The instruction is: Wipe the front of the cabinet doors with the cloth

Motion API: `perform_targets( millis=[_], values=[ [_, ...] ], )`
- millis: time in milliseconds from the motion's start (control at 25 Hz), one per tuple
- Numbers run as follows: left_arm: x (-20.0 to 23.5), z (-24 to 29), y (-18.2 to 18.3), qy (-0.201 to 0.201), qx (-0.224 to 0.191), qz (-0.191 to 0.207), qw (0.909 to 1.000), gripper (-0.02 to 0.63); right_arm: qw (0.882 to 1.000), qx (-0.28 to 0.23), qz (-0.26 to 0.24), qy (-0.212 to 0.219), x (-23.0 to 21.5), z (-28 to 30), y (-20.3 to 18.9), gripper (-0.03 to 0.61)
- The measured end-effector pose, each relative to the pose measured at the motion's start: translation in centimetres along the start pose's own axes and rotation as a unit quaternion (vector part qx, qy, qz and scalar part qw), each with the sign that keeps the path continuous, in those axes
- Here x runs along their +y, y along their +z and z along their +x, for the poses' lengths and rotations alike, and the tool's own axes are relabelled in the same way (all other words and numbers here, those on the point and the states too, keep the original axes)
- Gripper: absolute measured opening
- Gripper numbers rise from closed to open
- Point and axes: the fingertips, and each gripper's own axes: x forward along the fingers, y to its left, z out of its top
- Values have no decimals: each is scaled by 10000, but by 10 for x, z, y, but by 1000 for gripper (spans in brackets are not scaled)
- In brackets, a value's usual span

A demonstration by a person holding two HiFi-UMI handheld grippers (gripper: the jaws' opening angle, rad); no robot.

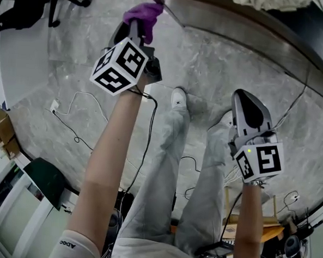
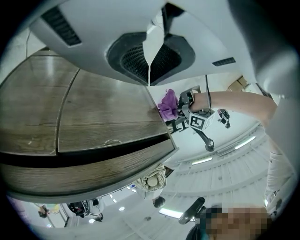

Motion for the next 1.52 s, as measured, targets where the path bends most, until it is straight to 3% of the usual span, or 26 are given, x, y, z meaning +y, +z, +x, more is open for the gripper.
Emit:
perform_targets(
  millis=[200, 600, 920, 1040, 1240, 1520],
  values=[
    [-28, -23, -47, -20, 323, 357, 9988, 60, 10000, -27, 68, -45, -22, -30, -14, 29],
    [-219, -34, -195, -1024, 1241, 780, 9839, 60, 9993, 85, 305, -203, -106, -120, -61, 29],
    [-322, 0, -249, -1531, 1594, 1237, 9674, 60, 9952, -28, 767, -605, -176, -171, -91, 29],
    [-334, 14, -257, -1591, 1691, 1373, 9629, 60, 9929, -84, 895, -780, -193, -182, -100, 29],
    [-327, 32, -251, -1521, 1691, 1414, 9635, 60, 9886, -120, 1048, -1076, -211, -186, -108, 29],
    [-277, 44, -225, -1415, 1769, 1279, 9656, 60, 9892, -99, 1004, -1063, -183, -149, -96, 29]
  ],
)
